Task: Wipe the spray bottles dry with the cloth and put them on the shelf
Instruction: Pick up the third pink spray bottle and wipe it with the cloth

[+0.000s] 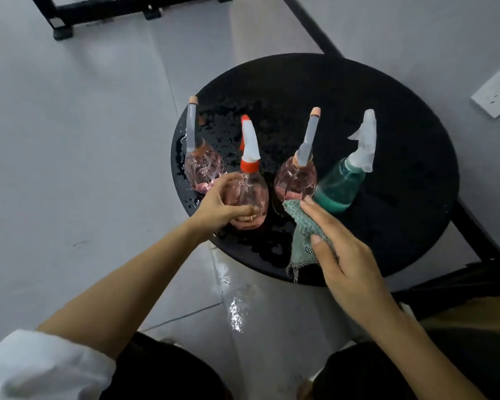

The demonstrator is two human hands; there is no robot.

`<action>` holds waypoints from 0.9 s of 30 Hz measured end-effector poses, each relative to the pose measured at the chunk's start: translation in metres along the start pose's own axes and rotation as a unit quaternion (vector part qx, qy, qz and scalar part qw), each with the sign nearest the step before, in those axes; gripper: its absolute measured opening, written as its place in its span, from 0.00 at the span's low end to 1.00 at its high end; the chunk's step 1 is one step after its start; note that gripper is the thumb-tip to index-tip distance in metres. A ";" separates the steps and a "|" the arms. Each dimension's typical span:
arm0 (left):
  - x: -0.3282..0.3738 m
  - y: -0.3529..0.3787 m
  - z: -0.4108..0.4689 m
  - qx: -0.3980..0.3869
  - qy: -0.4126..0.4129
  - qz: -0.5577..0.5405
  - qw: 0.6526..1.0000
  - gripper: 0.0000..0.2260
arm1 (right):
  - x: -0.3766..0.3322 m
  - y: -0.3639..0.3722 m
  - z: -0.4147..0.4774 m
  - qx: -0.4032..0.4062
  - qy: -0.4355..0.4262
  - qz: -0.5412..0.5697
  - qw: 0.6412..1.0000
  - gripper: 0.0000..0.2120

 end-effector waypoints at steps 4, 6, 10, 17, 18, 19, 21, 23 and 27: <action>0.007 0.005 0.017 -0.020 0.010 0.025 0.999 0.34 | 0.012 0.003 0.003 0.003 0.013 0.002 1.000 0.23; 0.011 0.009 0.024 -0.032 0.017 0.045 0.998 0.36 | 0.016 0.003 0.004 -0.002 0.017 0.002 1.000 0.23; 0.013 0.015 0.032 -0.047 0.025 0.090 0.994 0.38 | 0.020 0.002 0.005 -0.008 0.019 0.008 1.000 0.25; 0.014 0.013 0.048 -0.031 0.021 0.149 0.988 0.43 | 0.023 0.009 0.004 -0.024 0.024 0.005 0.999 0.24; 0.017 0.013 0.050 -0.022 0.033 0.174 0.984 0.41 | 0.024 0.009 0.004 -0.024 0.027 0.006 0.999 0.24; 0.020 0.012 0.052 -0.009 0.046 0.204 0.978 0.39 | 0.024 0.009 0.003 -0.024 0.029 0.005 0.999 0.23; 0.026 0.010 0.054 0.015 0.070 0.250 0.966 0.33 | 0.026 0.008 0.003 -0.021 0.027 0.002 0.999 0.23; 0.027 0.009 0.053 0.032 0.077 0.257 0.963 0.34 | 0.027 0.007 0.003 -0.019 0.027 0.002 0.999 0.23; 0.033 0.002 0.023 0.168 0.109 0.247 0.948 0.34 | 0.030 0.005 0.002 -0.015 0.034 0.003 0.999 0.23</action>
Point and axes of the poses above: each hand's wrist, its own z-axis towards the middle knuckle, its own y-axis out of the palm, x = y × z, the point moved 9 cm from there along z, towards the middle knuckle, and after that the axes turned 7 degrees about y, right-handed, at the moved point
